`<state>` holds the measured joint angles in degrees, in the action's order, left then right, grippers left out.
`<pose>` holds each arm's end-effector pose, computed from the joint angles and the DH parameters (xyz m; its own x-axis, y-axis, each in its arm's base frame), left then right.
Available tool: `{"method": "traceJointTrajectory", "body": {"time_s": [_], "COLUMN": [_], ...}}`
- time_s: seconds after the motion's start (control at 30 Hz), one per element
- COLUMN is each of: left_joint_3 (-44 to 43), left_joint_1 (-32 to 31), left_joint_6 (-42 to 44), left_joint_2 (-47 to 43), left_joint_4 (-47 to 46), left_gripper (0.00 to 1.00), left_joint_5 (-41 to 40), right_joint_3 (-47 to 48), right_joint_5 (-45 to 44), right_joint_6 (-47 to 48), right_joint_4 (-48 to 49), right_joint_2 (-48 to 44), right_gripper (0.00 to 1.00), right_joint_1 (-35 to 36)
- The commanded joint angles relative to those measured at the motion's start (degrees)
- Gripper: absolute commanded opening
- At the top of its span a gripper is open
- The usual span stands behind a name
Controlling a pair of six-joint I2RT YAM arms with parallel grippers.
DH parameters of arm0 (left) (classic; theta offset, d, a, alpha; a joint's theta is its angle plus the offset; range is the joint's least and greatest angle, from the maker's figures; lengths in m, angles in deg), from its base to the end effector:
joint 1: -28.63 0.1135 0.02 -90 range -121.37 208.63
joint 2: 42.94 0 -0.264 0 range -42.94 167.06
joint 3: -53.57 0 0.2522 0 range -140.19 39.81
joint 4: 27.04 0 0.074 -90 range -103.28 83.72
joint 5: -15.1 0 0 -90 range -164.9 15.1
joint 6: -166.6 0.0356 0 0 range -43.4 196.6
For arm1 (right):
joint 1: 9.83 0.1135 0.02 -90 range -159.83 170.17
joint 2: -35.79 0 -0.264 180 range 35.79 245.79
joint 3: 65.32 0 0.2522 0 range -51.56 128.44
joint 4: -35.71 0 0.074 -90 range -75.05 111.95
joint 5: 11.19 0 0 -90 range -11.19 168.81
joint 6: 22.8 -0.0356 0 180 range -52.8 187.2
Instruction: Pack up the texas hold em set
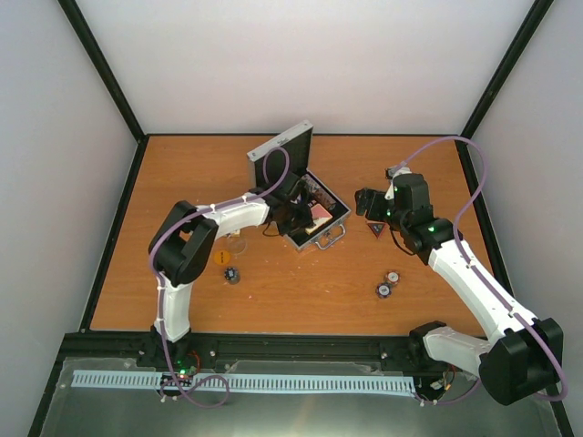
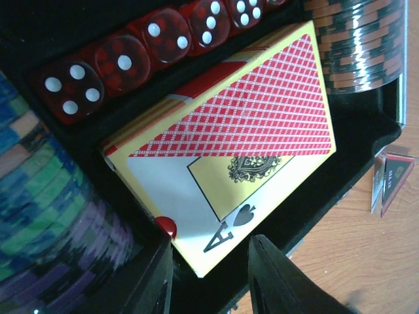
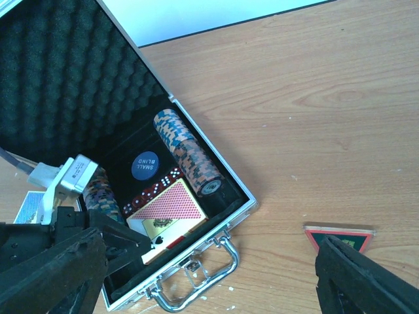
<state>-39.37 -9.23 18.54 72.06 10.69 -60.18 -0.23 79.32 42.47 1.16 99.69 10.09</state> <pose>0.3259 -0.2648 0.1643 -0.9503 -0.3008 -0.0799 -0.2116 0.8125 -0.5432 0.2326 0.0846 0.2955 -0.6150 0.2221 -0.7566 -0.0995 0.9300 0.3539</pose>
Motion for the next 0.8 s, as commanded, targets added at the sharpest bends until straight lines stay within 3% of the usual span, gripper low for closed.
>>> {"method": "traceJointTrajectory", "body": {"time_s": [0.0, 0.2, 0.77], "left_joint_3": [-1.4, -1.3, -5.1], "left_joint_1": [0.9, 1.4, 1.5], "left_joint_6": [1.6, 1.1, 3.4], "left_joint_2": [-3.3, -3.0, 3.7], "left_joint_4": [-0.1, 1.0, -0.6], "left_gripper": [0.34, 0.39, 0.37], "left_joint_5": [-2.3, -1.6, 1.4], "right_joint_3": [1.7, 2.1, 3.0], "right_joint_5": [-0.5, -0.6, -1.0], "right_joint_6": [0.5, 0.9, 1.1], "right_joint_4": [0.4, 0.6, 0.6], "right_joint_2": [0.0, 0.5, 1.6], "right_gripper": [0.87, 0.88, 0.88], "right_joint_1": [-0.4, -0.4, -0.4]}}
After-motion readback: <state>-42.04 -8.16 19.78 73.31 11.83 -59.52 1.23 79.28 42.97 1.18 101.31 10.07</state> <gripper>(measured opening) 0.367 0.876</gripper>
